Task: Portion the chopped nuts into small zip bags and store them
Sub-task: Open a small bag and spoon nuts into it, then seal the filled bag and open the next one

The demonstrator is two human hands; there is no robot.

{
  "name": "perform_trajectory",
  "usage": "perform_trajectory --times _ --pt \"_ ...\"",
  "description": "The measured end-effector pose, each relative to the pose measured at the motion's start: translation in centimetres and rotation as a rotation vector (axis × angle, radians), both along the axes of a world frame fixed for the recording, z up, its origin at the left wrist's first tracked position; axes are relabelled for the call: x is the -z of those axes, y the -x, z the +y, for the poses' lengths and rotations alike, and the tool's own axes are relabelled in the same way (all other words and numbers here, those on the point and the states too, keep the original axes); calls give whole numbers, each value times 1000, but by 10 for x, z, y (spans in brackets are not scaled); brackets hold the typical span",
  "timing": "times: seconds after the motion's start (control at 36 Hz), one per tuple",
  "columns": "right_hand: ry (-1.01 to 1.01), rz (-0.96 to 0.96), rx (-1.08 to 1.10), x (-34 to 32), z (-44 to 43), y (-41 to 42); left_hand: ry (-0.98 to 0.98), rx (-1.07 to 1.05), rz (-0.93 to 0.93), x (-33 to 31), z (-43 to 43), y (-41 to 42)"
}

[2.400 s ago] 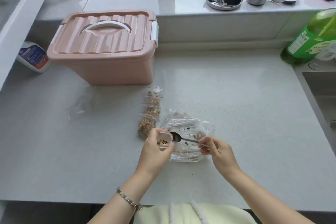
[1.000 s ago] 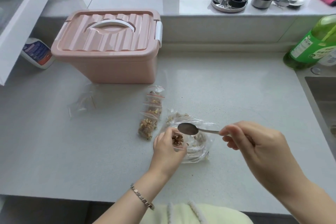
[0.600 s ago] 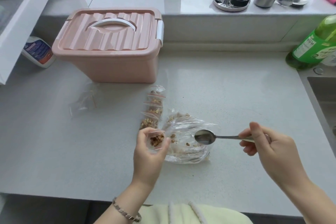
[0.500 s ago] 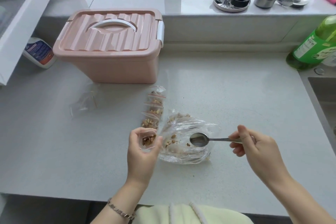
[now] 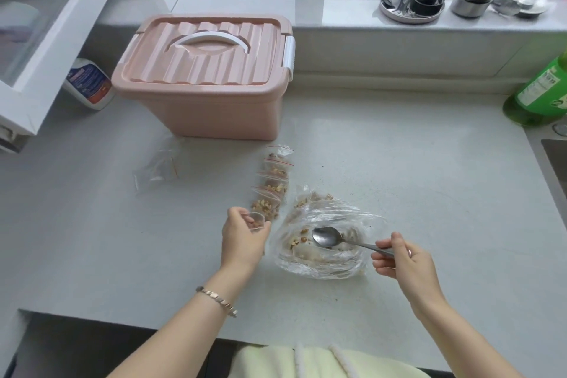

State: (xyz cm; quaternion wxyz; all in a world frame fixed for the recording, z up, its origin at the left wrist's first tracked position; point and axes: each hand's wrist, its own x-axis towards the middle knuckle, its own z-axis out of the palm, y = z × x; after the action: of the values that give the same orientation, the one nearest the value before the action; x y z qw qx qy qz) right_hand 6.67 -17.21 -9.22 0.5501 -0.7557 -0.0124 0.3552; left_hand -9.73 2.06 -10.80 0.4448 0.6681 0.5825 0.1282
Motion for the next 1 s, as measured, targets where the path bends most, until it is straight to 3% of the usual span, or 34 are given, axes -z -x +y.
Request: perform_trajectory --times 0.22,0.39,0.61,0.81,0.89,1.0 --pt "2 -25 -8 -2 3 2 -83 146 232 6 9 -6" --pt "5 -30 -24 -2 5 1 -76 120 362 12 -2 10" --pt "59 -31 -4 10 2 -3 -42 52 330 18 -4 15" --pt "275 -33 -46 19 -18 -5 -77 64 238 13 1 21" --pt "461 -156 -213 4 -18 -4 -124 45 157 7 9 28" --pt "646 -471 -437 -24 -2 0 -158 28 108 0 32 35"
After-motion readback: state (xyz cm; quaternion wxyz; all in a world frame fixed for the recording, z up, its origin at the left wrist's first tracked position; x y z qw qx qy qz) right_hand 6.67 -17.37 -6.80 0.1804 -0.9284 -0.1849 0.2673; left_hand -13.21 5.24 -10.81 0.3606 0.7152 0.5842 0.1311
